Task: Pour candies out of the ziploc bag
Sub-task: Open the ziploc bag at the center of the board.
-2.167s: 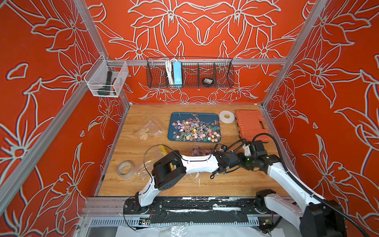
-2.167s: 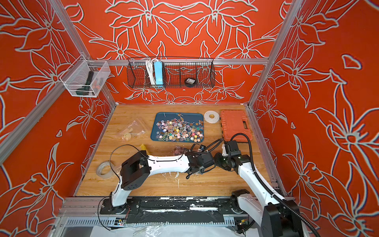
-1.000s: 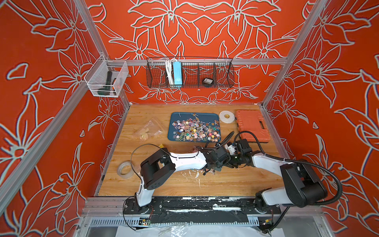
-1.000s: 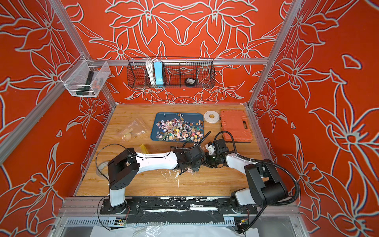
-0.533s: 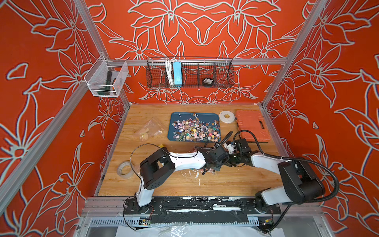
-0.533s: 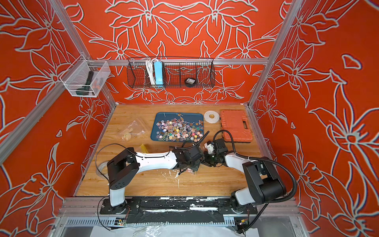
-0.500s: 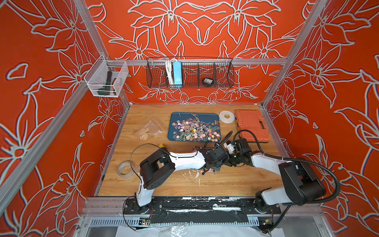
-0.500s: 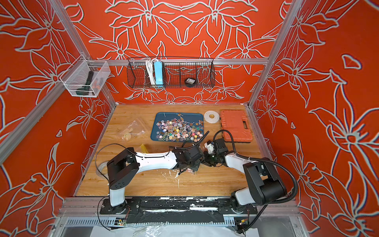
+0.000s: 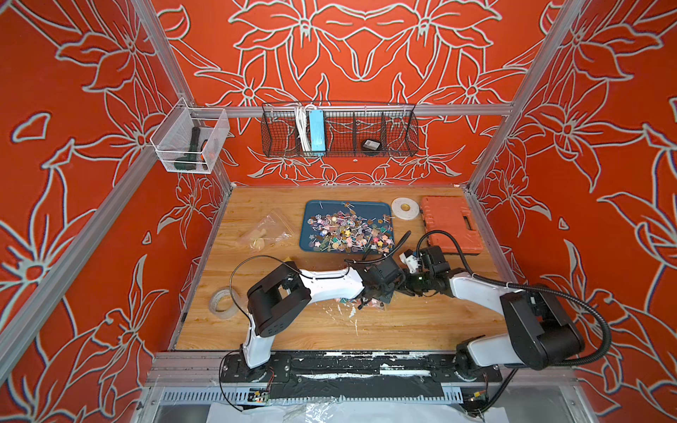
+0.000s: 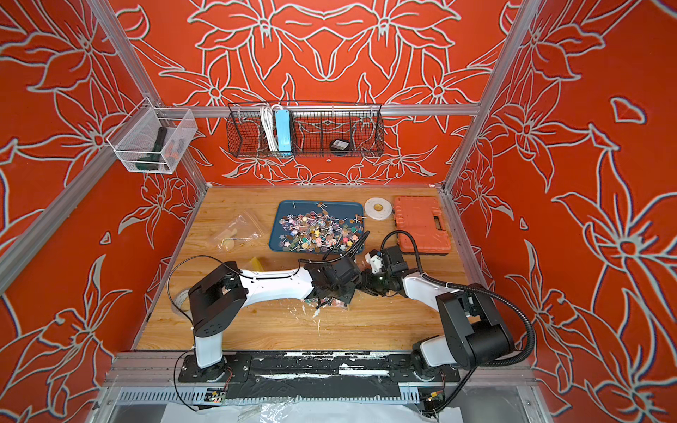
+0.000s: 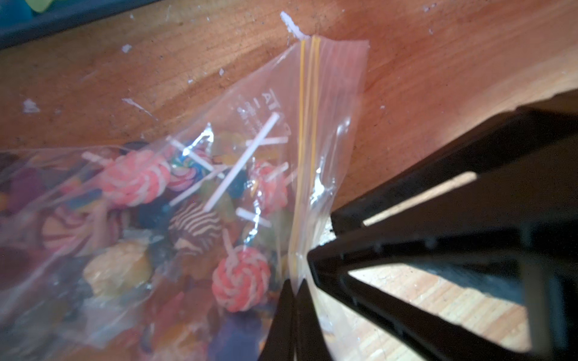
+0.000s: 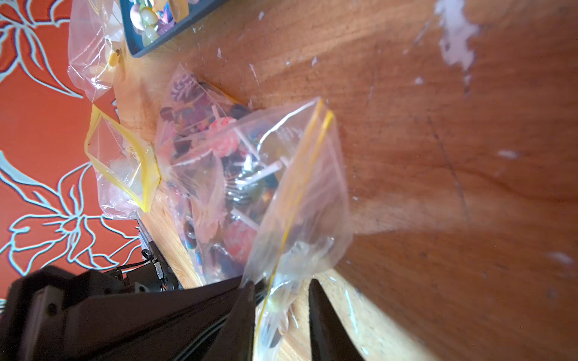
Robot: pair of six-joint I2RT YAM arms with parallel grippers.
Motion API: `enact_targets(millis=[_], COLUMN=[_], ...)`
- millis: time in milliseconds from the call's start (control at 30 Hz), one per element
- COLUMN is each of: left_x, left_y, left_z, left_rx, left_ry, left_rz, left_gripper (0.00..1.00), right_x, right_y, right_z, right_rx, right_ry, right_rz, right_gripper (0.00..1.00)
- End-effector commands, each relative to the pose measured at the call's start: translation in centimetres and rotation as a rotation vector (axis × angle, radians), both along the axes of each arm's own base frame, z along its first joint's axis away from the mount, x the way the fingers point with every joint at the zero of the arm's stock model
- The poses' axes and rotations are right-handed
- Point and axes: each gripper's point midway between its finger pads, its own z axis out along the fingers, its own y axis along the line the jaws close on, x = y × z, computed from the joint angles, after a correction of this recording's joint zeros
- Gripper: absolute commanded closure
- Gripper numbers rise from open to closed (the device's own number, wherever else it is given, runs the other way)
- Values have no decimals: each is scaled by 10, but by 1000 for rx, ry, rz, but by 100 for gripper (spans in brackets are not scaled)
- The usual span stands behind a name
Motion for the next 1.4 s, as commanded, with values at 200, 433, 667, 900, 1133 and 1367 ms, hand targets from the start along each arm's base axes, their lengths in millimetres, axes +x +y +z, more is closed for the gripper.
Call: enact_targets(millis=[200,433,667,900,1133,1367], left_x=[2,-15,-22,-18,-18,-17], left_y=[10,-4,0,5,-2,-2], left_z=[4,11,18,24,25,23], left_rx=[-38,-168,-295,-394,-435,-440], left_ry=[0,51,101,137,157,163], left_rz=[-49,-175,-221,-225,-239,-235], left_gripper=[100,100,100,100,100,100], right_x=[-1,8,6,-8,-23,-19], right_y=[3,6,-2,-10,-11,-4], right_z=[1,8,24,26,14,11], right_rx=[5,13,-22,-32,-10,34], right_ry=[-25,-79,-135,-130,-80,-80], right_rz=[30,45,30,-2,-12,-10], right_gripper=[69,70,69,68,68,68])
